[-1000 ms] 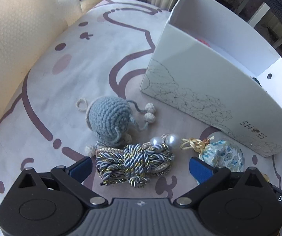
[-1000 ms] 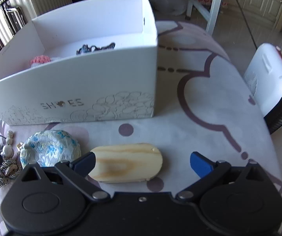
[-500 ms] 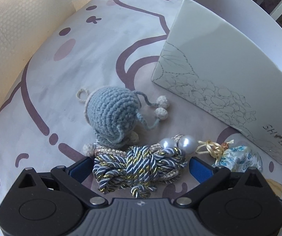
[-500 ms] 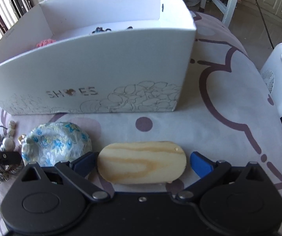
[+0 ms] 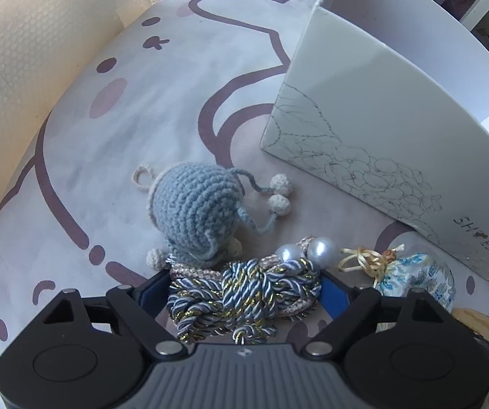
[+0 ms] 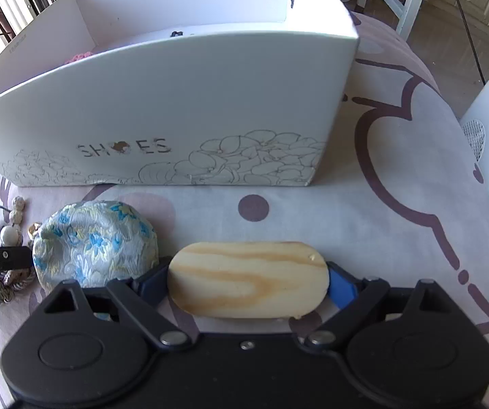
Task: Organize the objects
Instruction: 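Grasp the blue rope knot with the left tool while the right tool grasps the wooden plaque, then carry the rope knot over the box with the left tool while the right tool carries the plaque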
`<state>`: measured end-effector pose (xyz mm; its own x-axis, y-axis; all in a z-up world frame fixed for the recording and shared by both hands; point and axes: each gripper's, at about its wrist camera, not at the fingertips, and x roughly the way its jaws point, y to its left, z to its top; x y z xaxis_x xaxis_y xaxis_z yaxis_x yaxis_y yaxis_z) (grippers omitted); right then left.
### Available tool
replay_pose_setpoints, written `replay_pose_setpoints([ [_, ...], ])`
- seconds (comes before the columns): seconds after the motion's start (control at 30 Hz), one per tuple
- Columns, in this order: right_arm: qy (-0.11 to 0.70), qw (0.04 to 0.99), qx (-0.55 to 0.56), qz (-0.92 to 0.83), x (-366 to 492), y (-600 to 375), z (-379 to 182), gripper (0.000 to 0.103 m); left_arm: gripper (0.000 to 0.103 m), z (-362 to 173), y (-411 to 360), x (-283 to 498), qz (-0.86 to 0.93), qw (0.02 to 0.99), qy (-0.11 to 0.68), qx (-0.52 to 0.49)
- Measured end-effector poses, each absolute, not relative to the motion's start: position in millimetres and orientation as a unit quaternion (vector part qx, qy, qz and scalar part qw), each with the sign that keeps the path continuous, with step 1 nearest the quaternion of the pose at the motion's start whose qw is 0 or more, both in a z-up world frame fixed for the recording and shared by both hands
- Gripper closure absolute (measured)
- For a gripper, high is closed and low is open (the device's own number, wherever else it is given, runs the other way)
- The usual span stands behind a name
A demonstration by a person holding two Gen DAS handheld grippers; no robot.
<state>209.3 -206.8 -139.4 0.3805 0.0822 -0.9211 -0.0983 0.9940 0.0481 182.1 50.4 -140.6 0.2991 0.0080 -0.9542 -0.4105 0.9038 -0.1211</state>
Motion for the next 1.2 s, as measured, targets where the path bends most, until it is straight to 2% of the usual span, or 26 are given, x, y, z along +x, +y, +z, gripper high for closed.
replay_pose_setpoints([
  [0.3, 0.548, 0.835, -0.002, 0.048, 208.8, -215.1, -124.3, 0.009, 0.02, -124.3, 62.4, 176.7, 0.123, 0.797, 0.561, -0.189],
  [0.6, 0.497, 0.866, 0.002, 0.059, 203.6, -220.5, -85.7, 0.009, 0.02, -83.1, 61.9, 168.3, 0.113, 0.837, 0.508, -0.17],
  [0.97, 0.399, 0.911, -0.027, 0.1, 190.3, -211.4, -25.3, 0.009, 0.02, -26.8, 49.2, 162.6, 0.082, 0.901, 0.418, -0.077],
  [1.2, 0.372, 0.922, -0.008, 0.106, 181.6, -213.0, -3.2, 0.009, 0.02, 7.5, 20.8, 148.8, 0.047, 0.93, 0.364, 0.004],
])
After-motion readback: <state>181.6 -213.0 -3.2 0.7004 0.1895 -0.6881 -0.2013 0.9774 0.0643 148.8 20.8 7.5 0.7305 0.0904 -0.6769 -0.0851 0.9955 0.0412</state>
